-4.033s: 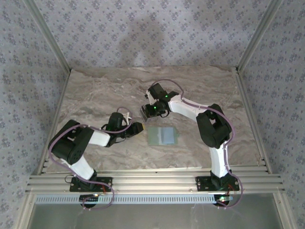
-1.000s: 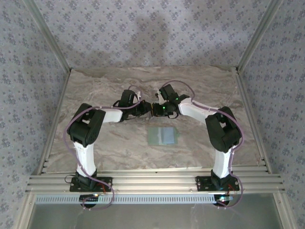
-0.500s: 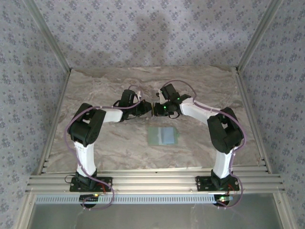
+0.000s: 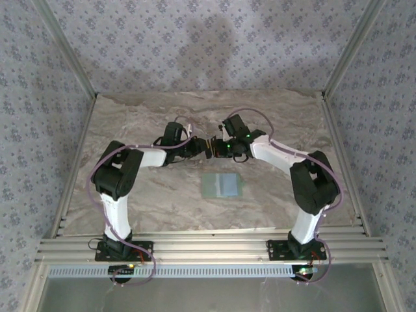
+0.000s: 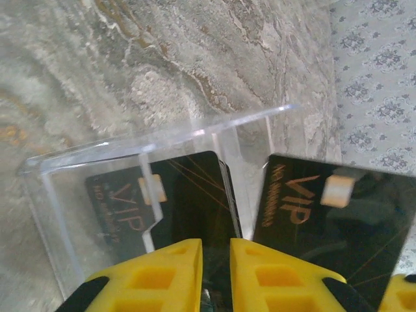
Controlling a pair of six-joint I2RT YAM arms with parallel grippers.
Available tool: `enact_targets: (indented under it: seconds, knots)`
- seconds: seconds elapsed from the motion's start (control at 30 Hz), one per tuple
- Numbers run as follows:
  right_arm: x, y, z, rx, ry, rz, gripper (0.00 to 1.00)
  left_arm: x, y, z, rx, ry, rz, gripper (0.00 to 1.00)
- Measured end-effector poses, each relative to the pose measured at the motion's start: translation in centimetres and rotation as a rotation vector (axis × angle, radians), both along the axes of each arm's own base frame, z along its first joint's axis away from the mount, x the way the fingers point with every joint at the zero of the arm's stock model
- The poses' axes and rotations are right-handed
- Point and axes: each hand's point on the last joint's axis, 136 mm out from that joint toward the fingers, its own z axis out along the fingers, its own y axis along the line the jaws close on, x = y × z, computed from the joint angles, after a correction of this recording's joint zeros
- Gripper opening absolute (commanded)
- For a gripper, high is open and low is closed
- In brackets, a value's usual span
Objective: Put the credit cards into the card holder
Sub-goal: Pick up the credit card from the storage box.
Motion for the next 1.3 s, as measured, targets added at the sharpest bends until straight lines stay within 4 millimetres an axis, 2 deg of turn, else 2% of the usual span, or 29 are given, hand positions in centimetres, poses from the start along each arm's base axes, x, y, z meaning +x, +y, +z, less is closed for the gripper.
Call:
enact_targets:
  seconds: [0.13, 0.4, 0.5, 0.67, 0.73, 0.9, 1.13, 1.3]
  knots:
    - [-0.4, -0.8, 1.2, -0.004, -0.04, -0.03, 0.0, -1.4, 1.5, 0.2, 0.026, 0.03, 0.016, 0.28]
    - [-2.9, -2.8, 2.2, -0.003, -0.086, -0.068, 0.0, -4.4, 3.7, 1.3, 0.091, 0.016, 0.042, 0.41]
    - [-4.5, -3.3, 2.5, 0.017, -0.107, -0.063, 0.0, -6.2, 4.0, 1.0, 0.151, -0.004, 0.035, 0.46]
    - [-7.7, -3.2, 2.5, 0.045, -0.127, -0.031, 0.0, -10.1, 2.8, 0.0, 0.277, -0.045, -0.034, 0.5]
    - [-8.8, -2.9, 2.1, 0.054, -0.134, -0.013, 0.0, -11.3, 2.2, -0.4, 0.334, -0.068, -0.06, 0.5]
    - [-11.6, -2.6, -0.6, 0.031, -0.109, 0.025, 0.0, -13.7, 1.7, -2.1, 0.484, -0.107, -0.115, 0.51]
    - [-13.3, -3.0, -3.3, 0.008, -0.077, 0.03, 0.0, -13.8, 1.3, -4.6, 0.643, -0.127, -0.135, 0.51]
    - [-13.8, -3.4, -4.2, 0.008, -0.066, 0.024, 0.0, -13.4, 1.1, -4.9, 0.716, -0.149, -0.123, 0.48]
